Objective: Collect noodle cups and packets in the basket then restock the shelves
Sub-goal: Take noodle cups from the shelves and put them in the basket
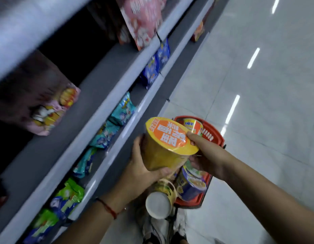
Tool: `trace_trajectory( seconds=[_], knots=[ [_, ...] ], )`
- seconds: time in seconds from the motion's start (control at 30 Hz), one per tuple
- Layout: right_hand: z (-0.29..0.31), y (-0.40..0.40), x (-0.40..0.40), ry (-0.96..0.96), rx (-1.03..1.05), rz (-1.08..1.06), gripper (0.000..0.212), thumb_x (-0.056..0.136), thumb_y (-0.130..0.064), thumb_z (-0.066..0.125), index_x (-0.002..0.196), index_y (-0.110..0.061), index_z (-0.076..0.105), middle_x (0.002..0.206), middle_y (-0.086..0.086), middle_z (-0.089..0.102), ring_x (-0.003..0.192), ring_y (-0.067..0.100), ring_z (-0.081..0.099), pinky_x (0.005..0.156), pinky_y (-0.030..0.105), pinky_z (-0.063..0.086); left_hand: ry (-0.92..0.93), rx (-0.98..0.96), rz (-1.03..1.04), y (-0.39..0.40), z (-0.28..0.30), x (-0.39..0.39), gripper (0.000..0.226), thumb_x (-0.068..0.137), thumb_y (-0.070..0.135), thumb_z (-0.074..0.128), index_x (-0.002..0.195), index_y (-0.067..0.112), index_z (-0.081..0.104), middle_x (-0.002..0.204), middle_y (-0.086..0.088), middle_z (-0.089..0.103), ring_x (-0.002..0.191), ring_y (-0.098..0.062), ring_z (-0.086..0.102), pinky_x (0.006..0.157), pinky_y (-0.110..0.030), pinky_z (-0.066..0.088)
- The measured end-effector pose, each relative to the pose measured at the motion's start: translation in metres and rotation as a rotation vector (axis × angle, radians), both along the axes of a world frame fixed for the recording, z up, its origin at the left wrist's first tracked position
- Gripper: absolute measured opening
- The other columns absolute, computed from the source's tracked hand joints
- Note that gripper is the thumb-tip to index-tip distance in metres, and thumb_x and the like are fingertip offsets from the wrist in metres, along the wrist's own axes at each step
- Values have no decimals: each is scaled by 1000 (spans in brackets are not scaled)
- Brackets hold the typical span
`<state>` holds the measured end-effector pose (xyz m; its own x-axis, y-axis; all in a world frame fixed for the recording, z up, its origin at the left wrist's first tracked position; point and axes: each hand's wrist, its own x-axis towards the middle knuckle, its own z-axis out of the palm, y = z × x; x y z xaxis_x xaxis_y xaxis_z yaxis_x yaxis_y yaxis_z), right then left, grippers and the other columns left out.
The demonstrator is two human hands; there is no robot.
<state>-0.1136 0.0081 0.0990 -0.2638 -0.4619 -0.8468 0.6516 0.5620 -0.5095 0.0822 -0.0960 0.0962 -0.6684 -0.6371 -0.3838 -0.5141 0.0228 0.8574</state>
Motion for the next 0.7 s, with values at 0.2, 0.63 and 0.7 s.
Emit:
trace_trajectory(
  seconds=[0.2, 0.63, 0.7],
  knots=[
    [220, -32, 0, 175, -458, 156, 63, 79, -68, 52, 100, -11, 67, 94, 11, 68, 88, 25, 65, 87, 39, 53, 296, -185, 268, -25, 207, -3, 80, 48, 63, 78, 114, 38, 41, 118, 18, 58, 96, 11, 62, 73, -15, 52],
    [571, -3, 131, 620, -1212, 577, 44, 80, -47, 62, 118, -25, 64, 108, -10, 75, 100, 11, 72, 93, 34, 54, 632, -827, 538, 41, 567, 129, 65, 57, 76, 65, 110, 41, 52, 109, 11, 64, 94, -6, 68, 88, -40, 55],
    [599, 12, 148, 614, -1282, 575, 42, 81, -45, 63, 117, -23, 65, 108, -9, 75, 101, 11, 71, 94, 34, 54, 681, -883, 535, 61, 595, 145, 62, 60, 72, 69, 109, 36, 53, 103, 12, 66, 90, -4, 68, 80, -37, 58]
  ],
)
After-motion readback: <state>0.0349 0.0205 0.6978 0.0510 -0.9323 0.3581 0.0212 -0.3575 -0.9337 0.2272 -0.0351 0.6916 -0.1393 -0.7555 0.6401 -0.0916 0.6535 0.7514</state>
